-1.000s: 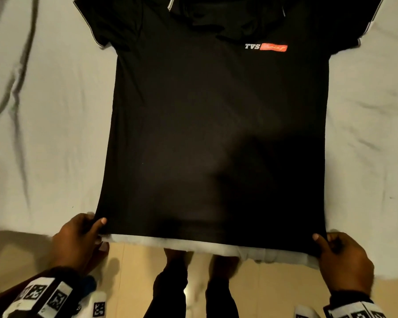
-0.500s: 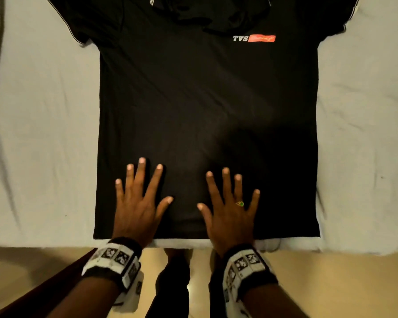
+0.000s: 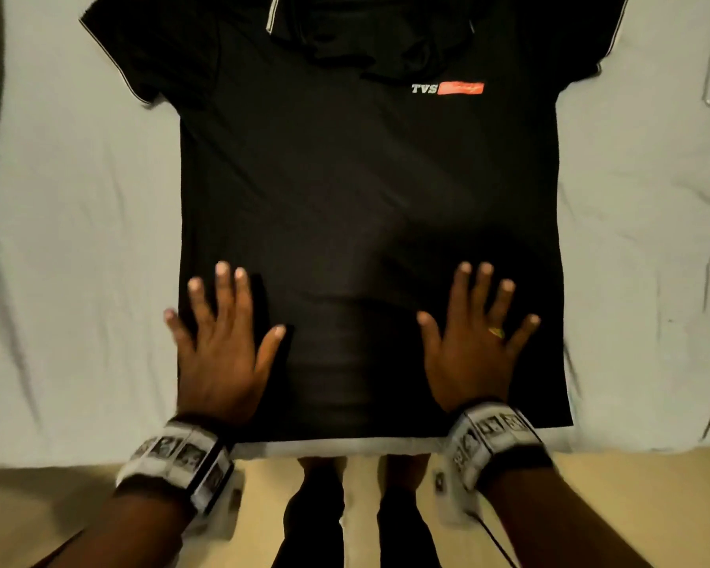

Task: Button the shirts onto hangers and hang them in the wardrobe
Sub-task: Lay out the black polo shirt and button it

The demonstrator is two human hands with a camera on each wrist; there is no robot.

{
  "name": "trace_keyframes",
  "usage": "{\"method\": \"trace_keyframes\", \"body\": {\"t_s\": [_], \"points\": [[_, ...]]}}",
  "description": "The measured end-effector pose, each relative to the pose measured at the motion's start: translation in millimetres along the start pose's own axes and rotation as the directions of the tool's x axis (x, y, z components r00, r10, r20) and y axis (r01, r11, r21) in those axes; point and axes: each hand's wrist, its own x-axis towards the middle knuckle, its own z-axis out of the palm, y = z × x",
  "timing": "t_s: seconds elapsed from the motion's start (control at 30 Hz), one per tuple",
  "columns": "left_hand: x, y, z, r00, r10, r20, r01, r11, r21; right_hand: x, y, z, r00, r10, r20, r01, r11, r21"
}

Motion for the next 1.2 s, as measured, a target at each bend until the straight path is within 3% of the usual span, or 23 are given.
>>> {"method": "trace_keyframes", "body": {"t_s": [0.07,0.13,0.23,0.37,0.43,0.5,0.57,0.6,0.67,0.73,0.8,0.87,0.93,1.03,1.13,1.2], "points": [[45.3,37.6,-6.2,0.990,0.131,-0.054,-0.130,0.991,0.019,27.5,-52.5,0.8,0.990,-0.138,-0.028,0.137,0.990,-0.013],[79.7,59.8,-3.3,0.973,0.230,-0.025,-0.227,0.970,0.083,42.1,-95.6,7.7,0.956,-0.293,0.020,0.293,0.956,-0.009],[103.1,38.8,9.1,0.966,0.260,0.008,-0.259,0.956,0.136,55.2,-93.9,18.6,0.913,-0.407,0.045,0.408,0.912,-0.031],[94.4,-21.2,4.7,0.991,0.126,-0.056,-0.118,0.985,0.122,71.2,-0.7,11.1,0.991,-0.137,-0.001,0.137,0.990,-0.034],[90.0,-39.0,-3.5,0.998,0.045,-0.046,-0.040,0.995,0.097,74.4,37.4,1.1,0.998,-0.011,0.061,0.012,1.000,-0.018],[88.9,-43.1,-12.6,0.999,-0.042,0.016,0.040,0.995,0.095,75.1,47.0,-7.2,0.992,0.045,0.115,-0.041,0.999,-0.035],[88.3,-31.7,-18.5,0.991,-0.124,0.042,0.119,0.987,0.108,74.1,26.2,-10.6,0.993,0.065,0.100,-0.060,0.997,-0.049],[90.2,-19.6,-20.3,0.993,-0.115,0.017,0.113,0.988,0.105,74.3,5.9,-11.4,0.997,0.025,0.069,-0.022,0.998,-0.051],[93.1,14.8,-18.1,0.999,0.030,-0.013,-0.029,0.995,0.100,68.3,-45.2,-5.5,0.987,-0.159,0.002,0.159,0.986,-0.054],[98.0,39.1,-4.5,0.974,0.222,0.049,-0.226,0.966,0.125,61.7,-87.9,7.8,0.929,-0.367,0.035,0.369,0.926,-0.076],[107.8,37.2,2.4,0.959,0.268,0.092,-0.279,0.949,0.148,72.8,-92.7,11.5,0.888,-0.453,0.084,0.459,0.884,-0.089],[113.5,13.4,0.6,0.972,0.230,0.040,-0.234,0.961,0.150,90.1,-61.4,7.1,0.921,-0.379,0.088,0.386,0.919,-0.078],[112.6,-18.2,-5.4,0.985,0.174,-0.006,-0.172,0.976,0.137,103.7,-12.0,-1.9,0.978,-0.197,0.072,0.203,0.975,-0.089],[110.3,-42.8,-17.5,0.991,0.098,0.088,-0.108,0.987,0.118,111.5,36.7,-21.7,0.987,-0.027,0.157,0.040,0.996,-0.080],[104.8,-35.5,-29.9,0.994,0.032,0.105,-0.043,0.994,0.098,109.7,28.0,-34.4,0.966,0.026,0.258,-0.008,0.997,-0.072],[111.8,-13.9,-50.9,1.000,-0.030,0.001,0.030,0.999,0.031,118.0,0.1,-41.7,0.971,0.021,0.238,-0.006,0.998,-0.062]]}}
